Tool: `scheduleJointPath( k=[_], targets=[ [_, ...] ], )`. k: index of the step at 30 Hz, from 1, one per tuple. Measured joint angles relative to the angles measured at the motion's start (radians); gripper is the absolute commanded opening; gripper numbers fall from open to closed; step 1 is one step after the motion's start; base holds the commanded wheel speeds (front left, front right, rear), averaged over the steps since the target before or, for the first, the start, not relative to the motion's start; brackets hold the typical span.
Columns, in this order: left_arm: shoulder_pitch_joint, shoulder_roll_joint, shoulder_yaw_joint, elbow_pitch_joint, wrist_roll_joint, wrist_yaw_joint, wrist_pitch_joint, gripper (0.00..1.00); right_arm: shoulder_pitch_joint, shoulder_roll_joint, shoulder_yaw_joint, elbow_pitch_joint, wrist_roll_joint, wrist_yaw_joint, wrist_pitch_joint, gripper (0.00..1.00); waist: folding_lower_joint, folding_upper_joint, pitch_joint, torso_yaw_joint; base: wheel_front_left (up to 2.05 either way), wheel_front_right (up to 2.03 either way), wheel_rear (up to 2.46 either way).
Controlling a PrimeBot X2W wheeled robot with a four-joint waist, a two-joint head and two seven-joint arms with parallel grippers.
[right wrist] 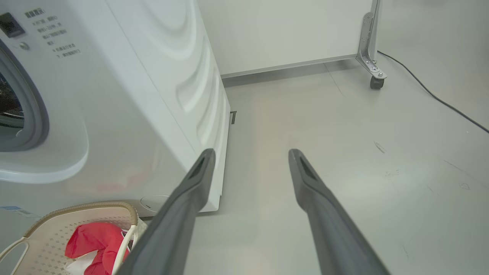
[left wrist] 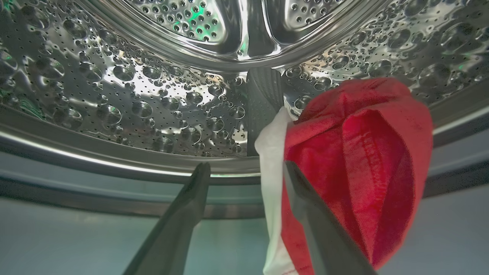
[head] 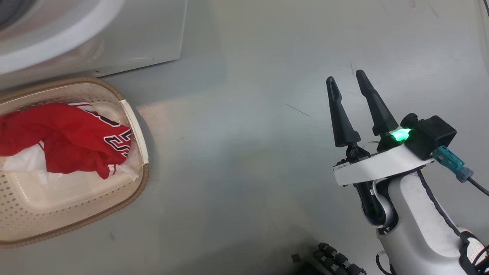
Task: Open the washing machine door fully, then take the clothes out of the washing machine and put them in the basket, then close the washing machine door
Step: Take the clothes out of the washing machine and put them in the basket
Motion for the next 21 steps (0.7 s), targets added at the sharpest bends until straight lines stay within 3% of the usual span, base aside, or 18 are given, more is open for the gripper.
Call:
scheduleJointPath(
  k=[21],
  targets=[
    [-0.137, 0.015, -0.02, 0.143, 0.002, 0.01, 0.043, 1.0, -0.011, 0.008, -0.011, -0.004, 0.0, 0.0, 0.0, 1.0, -0.0001, 0.0, 0.043, -0.042, 0.0, 0.0, 0.0]
  ],
)
